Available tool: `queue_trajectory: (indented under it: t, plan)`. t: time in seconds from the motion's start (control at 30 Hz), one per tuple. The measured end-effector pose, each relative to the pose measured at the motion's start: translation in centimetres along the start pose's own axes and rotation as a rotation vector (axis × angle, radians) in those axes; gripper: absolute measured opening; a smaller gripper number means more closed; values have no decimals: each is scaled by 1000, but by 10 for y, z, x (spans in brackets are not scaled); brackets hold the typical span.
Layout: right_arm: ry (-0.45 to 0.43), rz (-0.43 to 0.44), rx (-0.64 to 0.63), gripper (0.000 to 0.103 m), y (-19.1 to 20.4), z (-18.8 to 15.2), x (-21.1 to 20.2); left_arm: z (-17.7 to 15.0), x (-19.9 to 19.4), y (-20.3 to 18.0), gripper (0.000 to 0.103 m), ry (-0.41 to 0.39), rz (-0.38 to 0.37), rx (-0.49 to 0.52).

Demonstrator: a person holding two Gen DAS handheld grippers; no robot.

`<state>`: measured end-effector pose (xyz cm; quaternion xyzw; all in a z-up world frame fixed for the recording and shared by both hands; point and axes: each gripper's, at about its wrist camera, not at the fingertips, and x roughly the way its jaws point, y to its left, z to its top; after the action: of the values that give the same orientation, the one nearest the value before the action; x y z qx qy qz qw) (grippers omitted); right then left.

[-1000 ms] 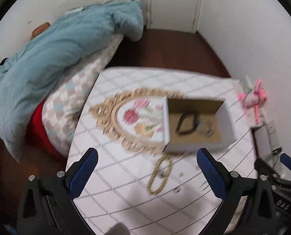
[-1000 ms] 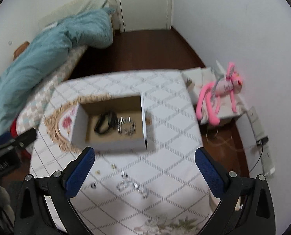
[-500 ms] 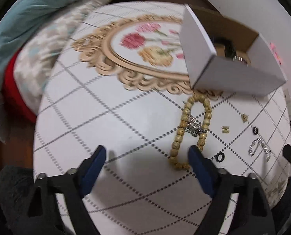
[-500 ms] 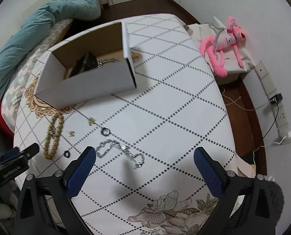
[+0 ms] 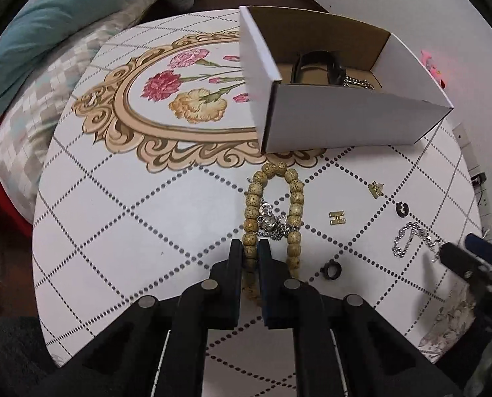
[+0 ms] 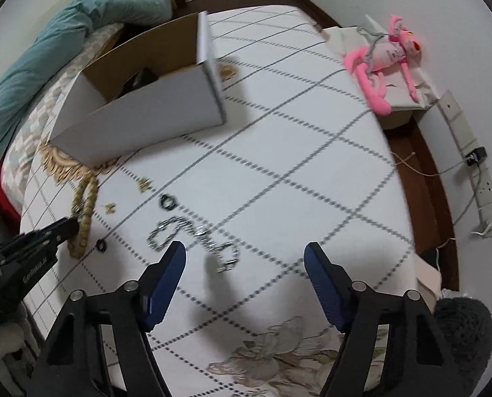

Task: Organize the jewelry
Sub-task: 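Grasp the wooden beaded bracelet with the left tool while the right tool grasps the thin silver chain, then carry both items into the white box and open both tools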

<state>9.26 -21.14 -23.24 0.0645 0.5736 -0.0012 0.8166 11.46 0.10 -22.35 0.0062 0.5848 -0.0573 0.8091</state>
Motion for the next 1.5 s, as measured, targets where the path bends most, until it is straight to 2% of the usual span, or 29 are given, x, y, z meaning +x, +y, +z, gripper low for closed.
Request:
queue_trajectory:
  t: [0.13, 0.23, 0.33, 0.4, 0.43, 0.47, 0.5, 0.57, 0.63, 0.8, 1.1, 1.3, 1.4, 1.5]
  plan:
    - [-22, -20, -72, 76, 16, 1, 6, -7, -11, 8, 6, -24, -21, -33]
    - [10, -122, -168, 76, 28, -3, 22, -12, -23, 10, 6, -42, -32, -53]
    - [-3, -101, -150, 74, 26, -7, 25, -14, -32, 10, 6, -54, -40, -62]
    - [-23, -98, -144, 62, 28, -9, 25, -12, -34, 11, 6, -60, -46, -60]
    - [-35, -98, -150, 32, 30, -9, 24, -12, -35, 9, 6, -63, -45, -58]
    - [-34, -97, -155, 10, 31, -9, 24, -10, -36, 7, 6, -67, -48, -57]
    - [-29, -96, -154, 9, 32, -8, 25, -5, -34, 9, 6, -67, -52, -58]
    - [-15, -38, -114, 5, 26, -6, 26, -4, -39, 6, 6, -78, -60, -57]
    - [4, 31, -62, 5, 15, -1, 22, 0, -44, 5, 6, -87, -71, -60]
    - [-21, 137, -27, 4, 10, 6, -3, 10, -71, 6, 6, -135, -122, -72]
    - [-119, 245, -53, 4, 27, 32, -67, 42, -117, 1, 6, -209, -216, -74]
    - [-219, 295, -86, 5, 40, 68, -118, 87, -148, -9, 6, -267, -250, -38]
    - [-271, 295, -109, 5, 48, 96, -139, 112, -151, -13, 6, -281, -248, -19]
    - [-291, 280, -117, 5, 51, 122, -143, 132, -145, -16, 6, -272, -241, -2]
